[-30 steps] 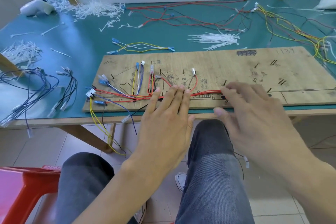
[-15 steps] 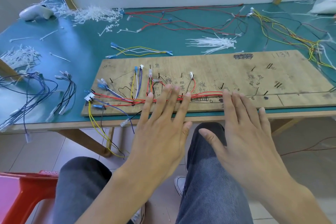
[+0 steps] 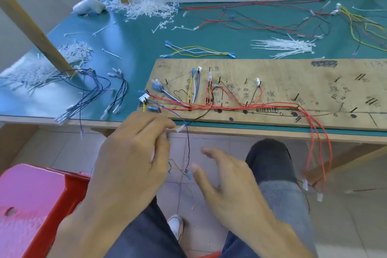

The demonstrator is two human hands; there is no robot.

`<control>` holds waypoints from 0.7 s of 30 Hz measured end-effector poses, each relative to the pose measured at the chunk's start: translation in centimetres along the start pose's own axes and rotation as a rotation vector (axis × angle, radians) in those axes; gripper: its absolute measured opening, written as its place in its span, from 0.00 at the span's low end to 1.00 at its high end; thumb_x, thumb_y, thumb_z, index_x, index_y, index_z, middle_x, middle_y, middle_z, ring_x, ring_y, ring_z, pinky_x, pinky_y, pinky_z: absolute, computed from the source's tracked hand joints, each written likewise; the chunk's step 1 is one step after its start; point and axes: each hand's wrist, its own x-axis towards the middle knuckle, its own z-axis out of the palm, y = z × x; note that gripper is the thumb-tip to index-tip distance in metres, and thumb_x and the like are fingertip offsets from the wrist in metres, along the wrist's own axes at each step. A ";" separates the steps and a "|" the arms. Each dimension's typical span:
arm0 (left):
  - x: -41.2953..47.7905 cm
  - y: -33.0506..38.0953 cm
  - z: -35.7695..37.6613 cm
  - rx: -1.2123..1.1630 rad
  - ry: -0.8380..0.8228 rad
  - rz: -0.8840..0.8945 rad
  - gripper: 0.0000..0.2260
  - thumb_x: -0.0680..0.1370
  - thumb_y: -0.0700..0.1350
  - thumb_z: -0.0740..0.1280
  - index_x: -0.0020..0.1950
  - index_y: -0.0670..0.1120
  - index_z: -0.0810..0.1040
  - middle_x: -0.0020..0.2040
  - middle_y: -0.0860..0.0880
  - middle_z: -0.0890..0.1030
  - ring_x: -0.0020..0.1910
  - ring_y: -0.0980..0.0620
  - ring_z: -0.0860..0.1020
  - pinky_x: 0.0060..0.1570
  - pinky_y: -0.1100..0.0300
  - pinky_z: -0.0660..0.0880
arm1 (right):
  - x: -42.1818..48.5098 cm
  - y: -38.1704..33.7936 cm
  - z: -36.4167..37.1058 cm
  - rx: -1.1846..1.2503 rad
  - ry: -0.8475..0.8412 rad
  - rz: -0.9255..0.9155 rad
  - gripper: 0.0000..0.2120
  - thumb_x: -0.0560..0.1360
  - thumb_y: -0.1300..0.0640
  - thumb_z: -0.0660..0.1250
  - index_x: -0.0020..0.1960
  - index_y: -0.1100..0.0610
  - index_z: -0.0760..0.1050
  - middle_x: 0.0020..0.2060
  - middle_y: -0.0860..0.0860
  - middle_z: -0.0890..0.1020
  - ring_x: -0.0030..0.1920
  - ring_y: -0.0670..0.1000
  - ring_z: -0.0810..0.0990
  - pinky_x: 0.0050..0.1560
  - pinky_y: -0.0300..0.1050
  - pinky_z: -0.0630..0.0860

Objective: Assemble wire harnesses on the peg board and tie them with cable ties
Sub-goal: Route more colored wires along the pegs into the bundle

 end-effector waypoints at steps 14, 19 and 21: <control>0.3 -2.1 1.8 0.053 -0.047 0.098 0.14 0.79 0.38 0.65 0.63 0.45 0.81 0.60 0.51 0.81 0.60 0.46 0.78 0.55 0.47 0.79 | 1.5 0.6 0.0 0.501 -0.012 0.072 0.11 0.82 0.46 0.68 0.44 0.49 0.84 0.28 0.50 0.81 0.31 0.45 0.78 0.35 0.37 0.75; 1.0 -1.6 2.3 0.088 -0.118 0.126 0.18 0.78 0.38 0.64 0.67 0.45 0.81 0.64 0.50 0.81 0.63 0.45 0.77 0.58 0.44 0.77 | 1.8 0.9 -4.4 0.588 0.015 0.041 0.04 0.78 0.49 0.72 0.50 0.48 0.85 0.29 0.52 0.80 0.29 0.46 0.76 0.34 0.37 0.72; 1.1 -1.4 2.3 0.106 -0.140 0.127 0.19 0.78 0.38 0.65 0.69 0.45 0.80 0.65 0.50 0.81 0.65 0.45 0.77 0.60 0.44 0.77 | 2.1 0.6 -5.6 0.705 0.017 0.029 0.06 0.77 0.50 0.74 0.52 0.50 0.85 0.30 0.52 0.80 0.29 0.47 0.75 0.33 0.36 0.71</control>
